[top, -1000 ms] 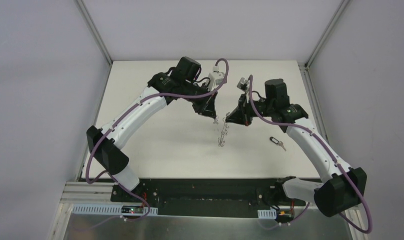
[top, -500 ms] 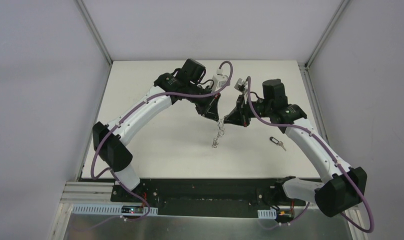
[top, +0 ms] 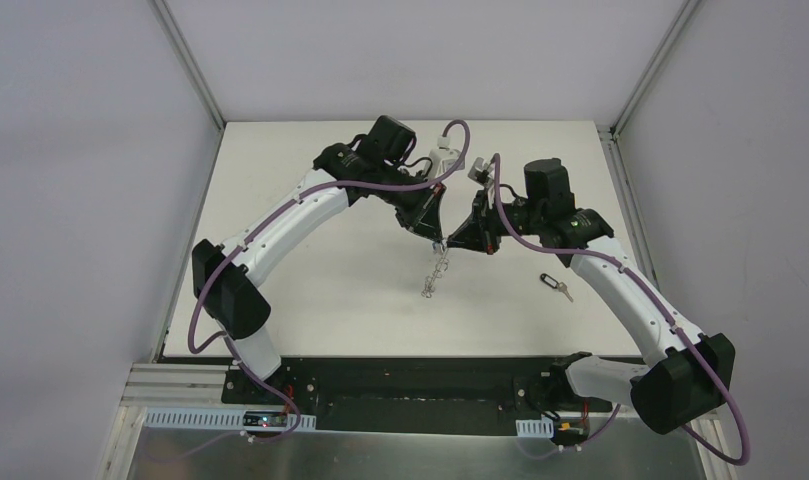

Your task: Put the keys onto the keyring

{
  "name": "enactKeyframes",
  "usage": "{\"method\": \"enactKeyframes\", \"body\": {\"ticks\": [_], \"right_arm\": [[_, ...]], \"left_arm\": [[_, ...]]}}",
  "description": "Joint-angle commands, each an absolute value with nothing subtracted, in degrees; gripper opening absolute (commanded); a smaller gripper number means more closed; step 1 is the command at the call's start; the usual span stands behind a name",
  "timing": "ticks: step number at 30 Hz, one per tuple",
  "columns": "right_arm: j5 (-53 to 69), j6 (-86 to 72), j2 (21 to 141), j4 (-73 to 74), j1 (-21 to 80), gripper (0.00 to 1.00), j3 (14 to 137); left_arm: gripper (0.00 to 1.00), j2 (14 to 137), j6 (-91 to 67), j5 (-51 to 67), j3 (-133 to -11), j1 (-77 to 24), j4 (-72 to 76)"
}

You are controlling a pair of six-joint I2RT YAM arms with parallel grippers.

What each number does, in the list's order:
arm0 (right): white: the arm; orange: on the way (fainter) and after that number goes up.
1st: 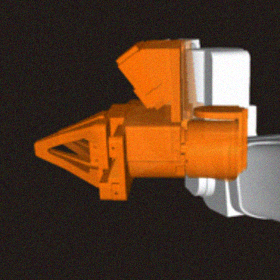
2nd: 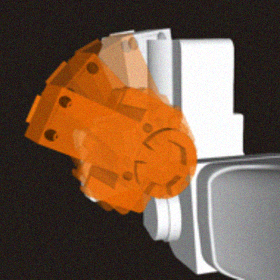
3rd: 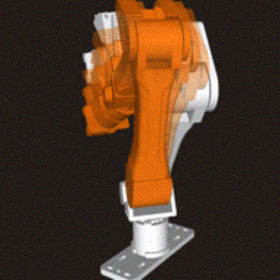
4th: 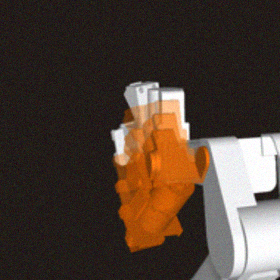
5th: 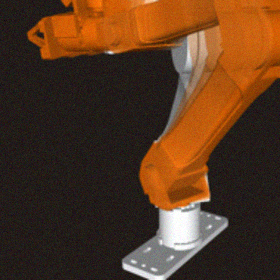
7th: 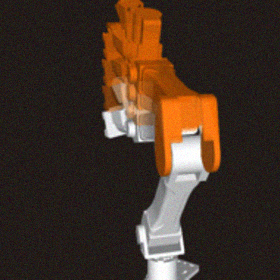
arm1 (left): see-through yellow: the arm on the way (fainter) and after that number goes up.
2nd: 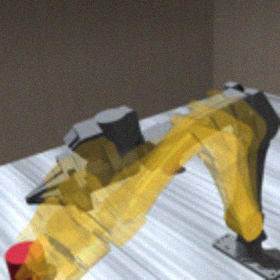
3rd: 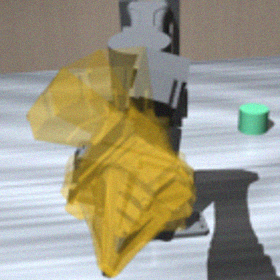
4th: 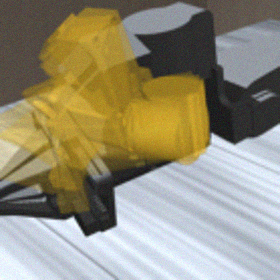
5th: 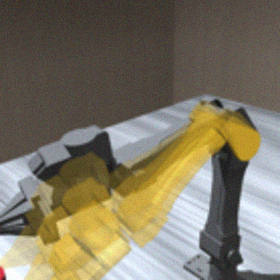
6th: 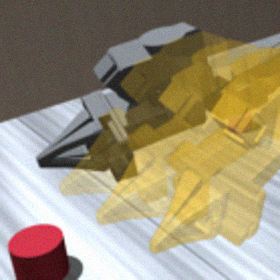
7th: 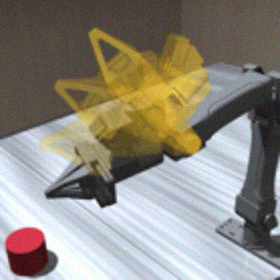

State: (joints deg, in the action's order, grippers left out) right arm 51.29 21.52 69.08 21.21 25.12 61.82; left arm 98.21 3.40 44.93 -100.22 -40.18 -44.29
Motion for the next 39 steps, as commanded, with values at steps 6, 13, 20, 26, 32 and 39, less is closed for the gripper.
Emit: {"method": "enactKeyframes", "body": {"ticks": [6, 13, 20, 26, 32, 39], "right_arm": [[53.0, 23.0, 67.7, 19.7, 25.6, 0.0, 64.4], [52.9, 22.9, 67.5, 19.8, 25.7, 0.0, 64.7], [52.6, 22.9, 67.3, 19.7, 25.6, 0.0, 64.7], [53.1, 22.4, 67.1, 19.7, 25.2, 0.0, 64.9], [53.8, 21.0, 67.0, 18.6, 24.7, 0.0, 65.0], [54.7, 20.4, 67.2, 17.5, 24.6, 0.0, 65.6]], "left_arm": [[0.0, 99.3, 2.0, 46.0, -103.8, -39.8, -45.2], [0.0, 100.3, 2.6, 46.4, -104.3, -39.4, -46.9], [0.0, 101.0, 2.2, 47.6, -104.3, -38.4, -47.7], [0.0, 101.6, 2.0, 49.1, -104.1, -37.7, -48.2], [0.0, 102.5, 3.0, 53.2, -103.7, -37.5, -49.3], [0.13, 104.2, 4.3, 54.9, -106.8, -37.4, -52.6]]}}
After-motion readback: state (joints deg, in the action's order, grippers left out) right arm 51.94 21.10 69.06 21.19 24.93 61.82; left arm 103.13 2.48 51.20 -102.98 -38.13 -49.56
